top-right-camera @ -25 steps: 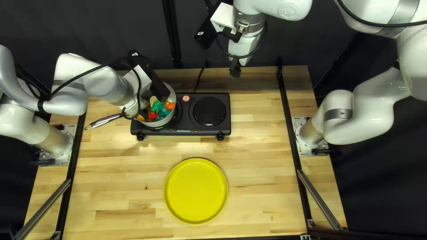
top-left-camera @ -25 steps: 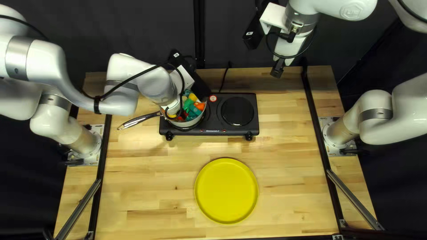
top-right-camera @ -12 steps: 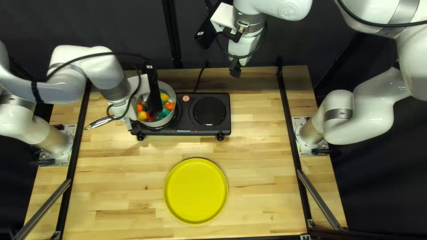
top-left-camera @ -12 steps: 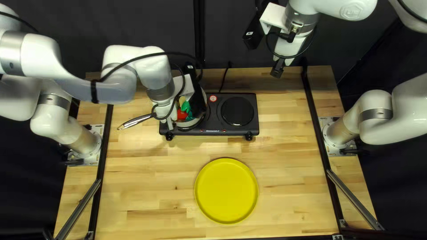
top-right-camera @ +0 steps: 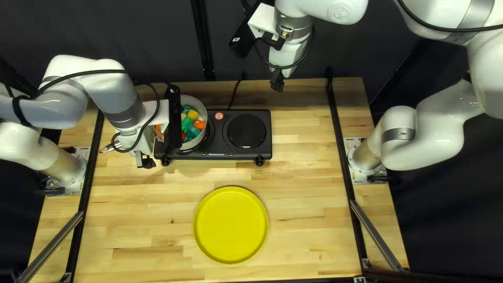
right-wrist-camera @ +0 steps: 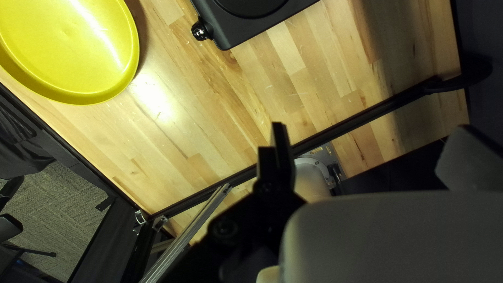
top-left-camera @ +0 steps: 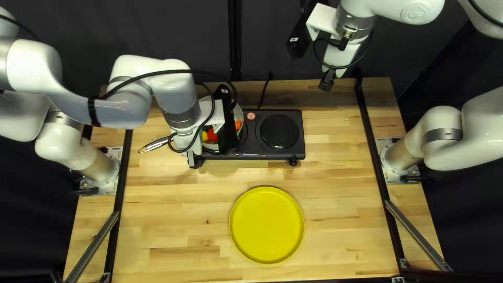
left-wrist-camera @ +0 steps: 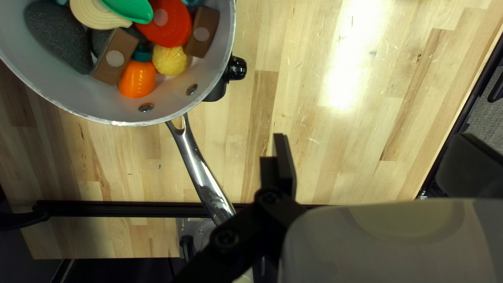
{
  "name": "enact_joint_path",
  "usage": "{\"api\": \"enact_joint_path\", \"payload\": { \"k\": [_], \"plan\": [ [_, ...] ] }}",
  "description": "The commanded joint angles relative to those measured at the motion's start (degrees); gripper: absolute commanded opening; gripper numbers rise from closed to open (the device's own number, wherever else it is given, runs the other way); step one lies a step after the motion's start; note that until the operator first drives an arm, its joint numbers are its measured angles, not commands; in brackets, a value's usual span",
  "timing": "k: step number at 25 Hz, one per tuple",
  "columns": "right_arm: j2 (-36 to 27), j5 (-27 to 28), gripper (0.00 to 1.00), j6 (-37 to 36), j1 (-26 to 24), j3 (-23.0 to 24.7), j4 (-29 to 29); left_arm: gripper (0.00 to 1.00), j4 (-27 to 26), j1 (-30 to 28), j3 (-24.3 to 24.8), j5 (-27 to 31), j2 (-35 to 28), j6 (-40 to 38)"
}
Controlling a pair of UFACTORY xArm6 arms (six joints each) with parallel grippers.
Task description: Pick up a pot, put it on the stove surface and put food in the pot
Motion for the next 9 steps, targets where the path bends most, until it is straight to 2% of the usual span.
{"api": "enact_joint_path", "payload": {
  "k": [1,9],
  "plan": [
    [0.00,0.00,1.00,0.00,0.00,0.00,0.00,1.00,1.35,-4.34,-0.61,3.98,-3.23,-5.87],
    [0.00,0.00,1.00,0.00,0.00,0.00,0.00,1.00,1.44,-4.72,-0.65,4.24,-3.42,-6.39]
  ]
}}
